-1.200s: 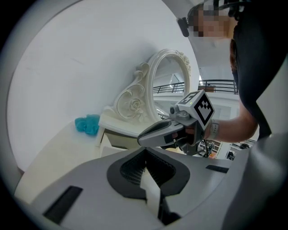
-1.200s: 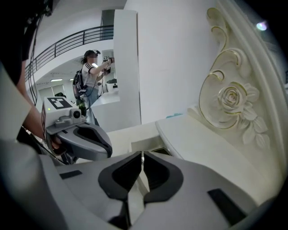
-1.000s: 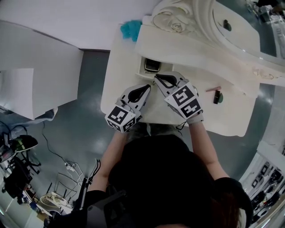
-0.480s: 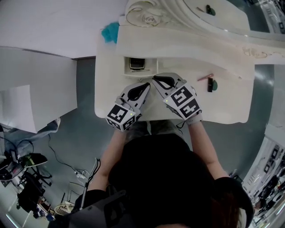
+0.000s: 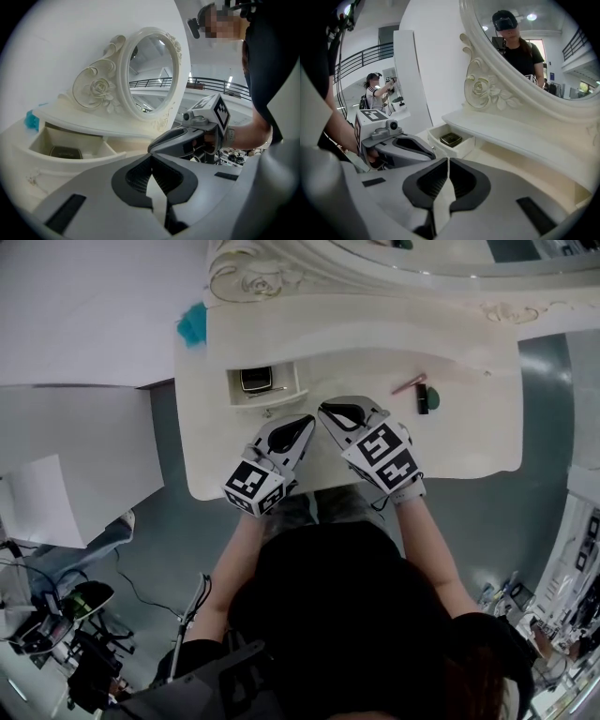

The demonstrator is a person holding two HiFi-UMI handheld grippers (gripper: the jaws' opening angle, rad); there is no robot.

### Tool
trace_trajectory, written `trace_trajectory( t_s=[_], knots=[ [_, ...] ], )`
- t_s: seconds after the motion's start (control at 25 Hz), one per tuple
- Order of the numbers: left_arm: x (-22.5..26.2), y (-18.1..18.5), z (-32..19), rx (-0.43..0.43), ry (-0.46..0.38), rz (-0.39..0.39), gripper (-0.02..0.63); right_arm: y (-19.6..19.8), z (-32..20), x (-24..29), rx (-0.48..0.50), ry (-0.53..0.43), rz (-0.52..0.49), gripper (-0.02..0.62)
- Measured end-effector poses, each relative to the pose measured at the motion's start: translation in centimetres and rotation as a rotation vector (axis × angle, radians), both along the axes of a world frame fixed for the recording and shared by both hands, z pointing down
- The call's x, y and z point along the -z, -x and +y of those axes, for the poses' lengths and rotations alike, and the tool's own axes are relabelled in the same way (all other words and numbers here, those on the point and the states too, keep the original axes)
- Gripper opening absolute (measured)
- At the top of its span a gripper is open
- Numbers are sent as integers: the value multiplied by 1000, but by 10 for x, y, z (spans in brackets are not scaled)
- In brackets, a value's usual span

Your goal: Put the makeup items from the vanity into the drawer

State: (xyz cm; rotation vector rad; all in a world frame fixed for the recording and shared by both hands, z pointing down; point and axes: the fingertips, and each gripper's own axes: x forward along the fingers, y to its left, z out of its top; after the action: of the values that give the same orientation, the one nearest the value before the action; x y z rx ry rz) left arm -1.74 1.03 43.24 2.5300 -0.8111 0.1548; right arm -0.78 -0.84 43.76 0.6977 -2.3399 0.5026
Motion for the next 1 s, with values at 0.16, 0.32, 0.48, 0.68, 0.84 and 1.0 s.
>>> trace_trajectory(
  t_s=[0.16, 0.32, 0.48, 0.68, 0.84, 1.0],
  knots=[
    [-3, -17, 2, -51, 3, -2, 12, -19, 2, -3, -54, 3, 0, 31],
    [-4, -35, 4, -99, 7, -3, 12, -36, 6, -5, -98, 6, 2, 31],
    [-7, -51, 7, -144, 12, -7, 12, -53, 9, -7, -139, 11, 5, 31],
    [-9, -70, 10, -199, 18, -8, 12, -73, 12, -10, -189, 17, 9, 31],
    [-13, -84, 12, -240, 27, -11, 12, -88, 14, -13, -228, 25, 9, 31],
    [-16, -100, 13, -274, 34, -9, 12, -105, 16, -15, -266, 31, 11, 31]
  ],
)
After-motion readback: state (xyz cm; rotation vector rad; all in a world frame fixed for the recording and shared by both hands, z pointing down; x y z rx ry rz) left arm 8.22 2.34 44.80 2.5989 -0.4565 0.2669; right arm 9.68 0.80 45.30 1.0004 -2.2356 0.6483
